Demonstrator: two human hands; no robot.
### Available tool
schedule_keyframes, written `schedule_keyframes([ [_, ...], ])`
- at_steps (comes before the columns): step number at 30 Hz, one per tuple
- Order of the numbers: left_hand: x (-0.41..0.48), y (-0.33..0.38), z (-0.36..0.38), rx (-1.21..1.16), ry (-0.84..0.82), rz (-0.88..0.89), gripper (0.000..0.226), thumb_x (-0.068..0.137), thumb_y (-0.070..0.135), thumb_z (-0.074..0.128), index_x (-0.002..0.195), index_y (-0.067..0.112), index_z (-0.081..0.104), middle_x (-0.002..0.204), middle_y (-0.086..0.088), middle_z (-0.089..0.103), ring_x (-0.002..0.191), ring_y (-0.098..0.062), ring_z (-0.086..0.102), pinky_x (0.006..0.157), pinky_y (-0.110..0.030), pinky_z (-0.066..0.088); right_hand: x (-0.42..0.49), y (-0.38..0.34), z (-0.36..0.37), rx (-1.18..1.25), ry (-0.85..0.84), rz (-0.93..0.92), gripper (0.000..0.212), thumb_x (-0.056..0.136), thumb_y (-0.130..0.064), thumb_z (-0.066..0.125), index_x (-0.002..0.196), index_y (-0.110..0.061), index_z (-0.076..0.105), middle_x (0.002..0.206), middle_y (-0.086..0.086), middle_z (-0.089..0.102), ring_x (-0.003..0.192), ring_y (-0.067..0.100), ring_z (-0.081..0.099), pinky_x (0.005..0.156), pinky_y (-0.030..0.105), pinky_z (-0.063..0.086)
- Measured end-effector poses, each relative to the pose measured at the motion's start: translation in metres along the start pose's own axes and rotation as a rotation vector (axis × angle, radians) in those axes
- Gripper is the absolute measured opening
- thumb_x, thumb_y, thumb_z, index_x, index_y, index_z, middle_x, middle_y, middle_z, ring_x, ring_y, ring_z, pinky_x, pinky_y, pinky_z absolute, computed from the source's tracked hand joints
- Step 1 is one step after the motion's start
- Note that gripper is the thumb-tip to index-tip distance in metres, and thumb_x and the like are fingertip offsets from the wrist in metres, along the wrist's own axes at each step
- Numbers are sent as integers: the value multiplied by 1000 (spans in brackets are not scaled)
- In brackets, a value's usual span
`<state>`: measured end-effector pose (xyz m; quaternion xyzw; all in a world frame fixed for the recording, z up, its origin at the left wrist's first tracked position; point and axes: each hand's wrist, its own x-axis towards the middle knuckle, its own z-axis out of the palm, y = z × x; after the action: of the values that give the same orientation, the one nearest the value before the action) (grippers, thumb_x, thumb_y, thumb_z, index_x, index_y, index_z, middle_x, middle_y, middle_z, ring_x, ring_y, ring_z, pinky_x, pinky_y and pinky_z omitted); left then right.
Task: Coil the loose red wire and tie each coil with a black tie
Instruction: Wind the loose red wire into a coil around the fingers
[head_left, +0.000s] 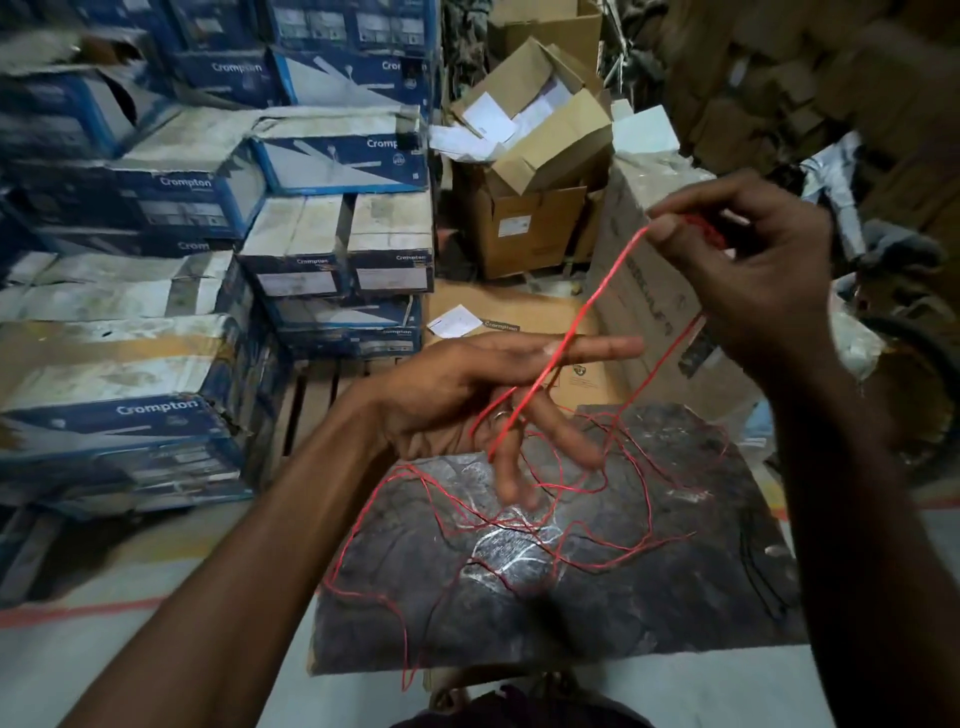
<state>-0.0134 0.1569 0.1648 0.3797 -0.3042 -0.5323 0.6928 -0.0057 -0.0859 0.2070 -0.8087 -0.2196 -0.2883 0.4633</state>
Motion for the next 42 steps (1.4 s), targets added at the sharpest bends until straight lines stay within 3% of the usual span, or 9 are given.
schedule_keyframes([
  [6, -8, 4, 5, -99, 85, 310, 58, 107, 32, 18, 161, 16, 6, 64, 4, 73, 31, -3, 51, 81, -39, 56, -12, 35, 40, 67, 49, 132, 7, 99, -20, 69, 98, -13, 71, 85, 22, 67, 68, 46, 55, 56, 50, 42],
  [7, -9, 4, 2, -42, 162, 307, 58, 107, 36, 18, 161, 18, 10, 59, 8, 70, 29, -2, 49, 50, -44, -3, -18, 40, 45, 68, 48, 176, 10, 100, -20, 68, 98, -11, 72, 85, 23, 67, 67, 47, 54, 55, 47, 41],
  [8, -10, 2, -1, -22, 209, 317, 58, 107, 38, 20, 161, 19, 14, 55, 10, 67, 30, -1, 49, 85, -80, -5, -25, 45, 51, 91, 32, 226, 11, 100, -20, 66, 97, -11, 72, 86, 21, 69, 68, 45, 56, 56, 43, 43],
  [9, -9, 0, -2, -61, 208, 344, 58, 107, 38, 21, 161, 18, 16, 54, 10, 67, 35, -1, 54, 54, -35, 15, -32, 48, 58, 144, 1, 274, 11, 101, -20, 65, 97, -15, 73, 86, 15, 71, 70, 38, 61, 60, 37, 46],
  [12, -4, 0, -5, -302, 69, 486, 57, 108, 38, 20, 161, 17, 14, 76, -1, 78, 77, -19, 77, 116, -65, 17, -62, 58, 80, 274, -83, 371, 18, 101, -29, 60, 89, -35, 71, 86, 3, 69, 73, 6, 60, 68, 23, 47],
  [18, 2, 16, -28, -236, 491, 649, 58, 104, 37, 35, 158, 20, 27, 149, -17, 52, 131, -41, 55, 96, -67, 50, -130, 68, 101, 247, -279, 486, 32, 105, -34, 54, 82, -16, 68, 59, -6, 45, 54, 8, 41, 53, 27, 33],
  [25, -7, 13, -50, 703, 1159, 406, 40, 109, 39, 34, 142, 32, 55, 140, 12, 51, 134, -17, 50, 107, -40, 48, -144, 52, 66, -4, -466, 361, 43, 102, -61, 43, 82, -30, 65, 63, 6, 51, 55, 19, 48, 57, 41, 41],
  [35, 4, -20, -30, 889, 645, -25, 40, 111, 21, 33, 146, 11, 48, 73, -8, 69, 59, -21, 66, 64, -35, 57, -60, 15, 18, -24, -122, 164, 16, 99, -30, 65, 99, -16, 74, 79, 16, 68, 68, 26, 62, 61, 37, 48],
  [42, -2, -25, -3, 282, 335, 55, 45, 108, 23, 35, 147, 6, 48, 58, -2, 20, 44, -14, 22, 111, -67, 35, -31, 21, 20, 1, 73, 125, 4, 97, -15, 70, 101, -15, 73, 91, 11, 69, 78, 11, 63, 68, 24, 46],
])
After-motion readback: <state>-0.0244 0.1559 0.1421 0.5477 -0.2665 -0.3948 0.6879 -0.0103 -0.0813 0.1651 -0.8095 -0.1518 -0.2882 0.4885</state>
